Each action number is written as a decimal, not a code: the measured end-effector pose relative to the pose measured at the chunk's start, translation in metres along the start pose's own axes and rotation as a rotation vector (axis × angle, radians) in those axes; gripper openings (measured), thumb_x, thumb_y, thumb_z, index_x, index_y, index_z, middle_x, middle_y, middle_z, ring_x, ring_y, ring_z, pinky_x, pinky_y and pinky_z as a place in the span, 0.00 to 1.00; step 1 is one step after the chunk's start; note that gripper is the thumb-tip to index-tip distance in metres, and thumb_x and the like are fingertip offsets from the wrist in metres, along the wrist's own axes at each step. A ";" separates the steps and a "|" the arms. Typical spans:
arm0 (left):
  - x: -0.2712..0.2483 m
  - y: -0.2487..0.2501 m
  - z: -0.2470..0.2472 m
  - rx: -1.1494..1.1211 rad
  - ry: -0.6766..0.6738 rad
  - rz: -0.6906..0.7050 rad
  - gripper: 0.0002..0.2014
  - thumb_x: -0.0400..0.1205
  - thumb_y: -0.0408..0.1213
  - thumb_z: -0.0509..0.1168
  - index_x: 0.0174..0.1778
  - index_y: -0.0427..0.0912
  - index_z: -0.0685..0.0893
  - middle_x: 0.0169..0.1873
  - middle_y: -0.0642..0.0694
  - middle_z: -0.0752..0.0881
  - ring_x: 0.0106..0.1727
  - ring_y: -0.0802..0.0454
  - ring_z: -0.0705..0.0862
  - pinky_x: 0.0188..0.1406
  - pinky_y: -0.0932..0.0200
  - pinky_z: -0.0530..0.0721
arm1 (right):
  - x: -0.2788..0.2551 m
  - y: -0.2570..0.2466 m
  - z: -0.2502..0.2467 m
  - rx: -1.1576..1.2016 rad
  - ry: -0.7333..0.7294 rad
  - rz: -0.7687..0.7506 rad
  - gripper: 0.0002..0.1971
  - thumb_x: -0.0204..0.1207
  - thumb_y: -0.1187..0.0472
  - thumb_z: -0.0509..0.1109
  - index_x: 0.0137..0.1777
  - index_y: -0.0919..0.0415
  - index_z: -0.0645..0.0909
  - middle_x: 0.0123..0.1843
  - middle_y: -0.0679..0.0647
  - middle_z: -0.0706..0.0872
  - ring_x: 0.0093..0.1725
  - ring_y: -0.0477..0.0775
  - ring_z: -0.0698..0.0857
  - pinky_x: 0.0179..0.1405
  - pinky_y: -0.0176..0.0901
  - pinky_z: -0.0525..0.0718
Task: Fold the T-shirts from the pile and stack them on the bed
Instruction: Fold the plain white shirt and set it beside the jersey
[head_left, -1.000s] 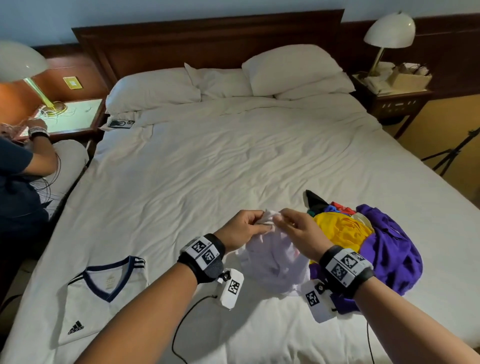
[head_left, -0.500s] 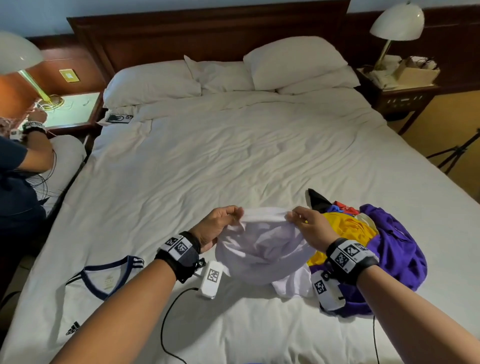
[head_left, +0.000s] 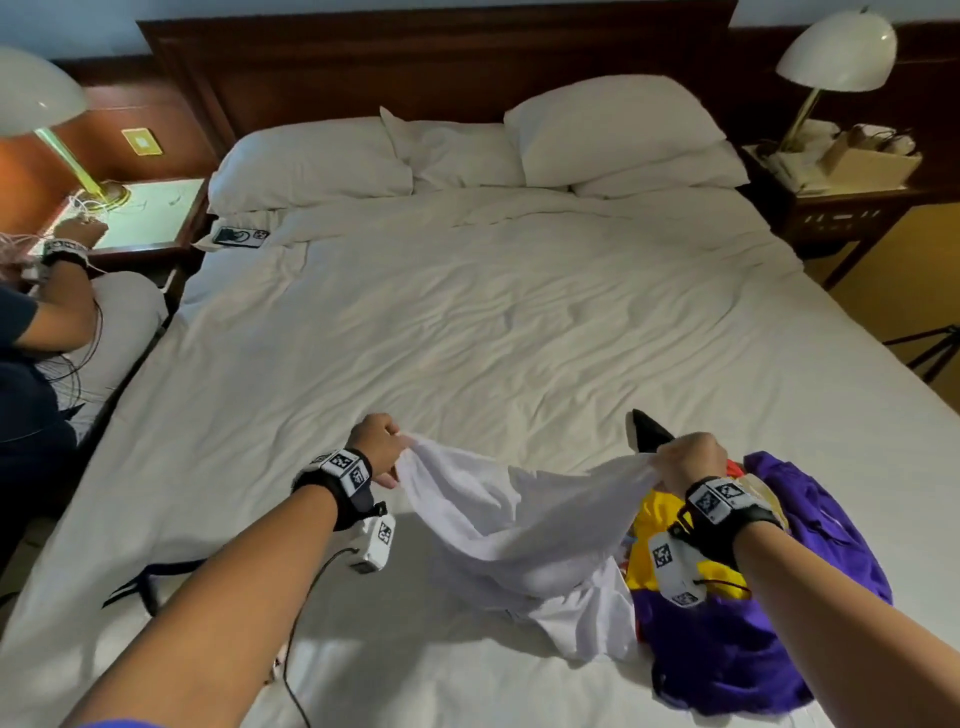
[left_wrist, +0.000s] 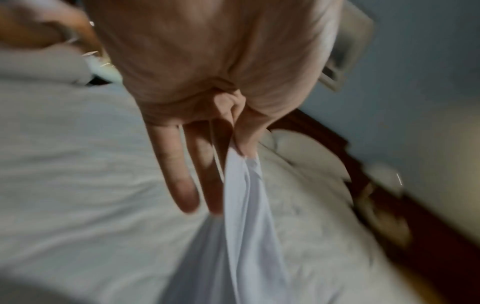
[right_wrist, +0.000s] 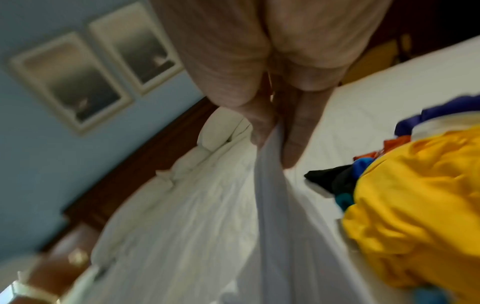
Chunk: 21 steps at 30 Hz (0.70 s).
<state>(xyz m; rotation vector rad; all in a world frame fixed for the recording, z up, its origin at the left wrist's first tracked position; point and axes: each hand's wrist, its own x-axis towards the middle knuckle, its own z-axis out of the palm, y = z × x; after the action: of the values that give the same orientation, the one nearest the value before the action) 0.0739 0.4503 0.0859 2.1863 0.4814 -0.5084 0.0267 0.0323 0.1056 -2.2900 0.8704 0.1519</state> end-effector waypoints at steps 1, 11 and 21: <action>0.008 0.013 -0.002 -0.176 0.044 -0.010 0.05 0.83 0.33 0.71 0.46 0.38 0.80 0.52 0.32 0.86 0.45 0.33 0.91 0.29 0.43 0.92 | 0.005 -0.011 -0.001 0.147 0.038 0.014 0.05 0.69 0.70 0.73 0.38 0.66 0.91 0.39 0.68 0.91 0.45 0.68 0.92 0.43 0.57 0.91; 0.015 0.195 -0.057 -1.000 0.053 0.430 0.03 0.89 0.32 0.64 0.53 0.44 0.77 0.53 0.35 0.87 0.52 0.37 0.87 0.57 0.39 0.87 | 0.042 -0.165 -0.072 0.898 0.292 -0.332 0.09 0.74 0.58 0.78 0.52 0.58 0.93 0.45 0.60 0.93 0.49 0.59 0.92 0.57 0.63 0.90; -0.059 0.268 -0.125 -1.183 -0.022 0.712 0.04 0.90 0.31 0.63 0.51 0.42 0.76 0.53 0.35 0.90 0.55 0.38 0.90 0.61 0.35 0.88 | -0.003 -0.234 -0.144 1.205 0.282 -0.528 0.05 0.78 0.62 0.78 0.51 0.55 0.93 0.48 0.57 0.94 0.52 0.55 0.93 0.56 0.48 0.91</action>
<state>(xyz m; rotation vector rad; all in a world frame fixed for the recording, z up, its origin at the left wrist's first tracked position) 0.1817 0.3808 0.3593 1.0635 -0.0669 0.1571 0.1527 0.0717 0.3462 -1.2985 0.2707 -0.7455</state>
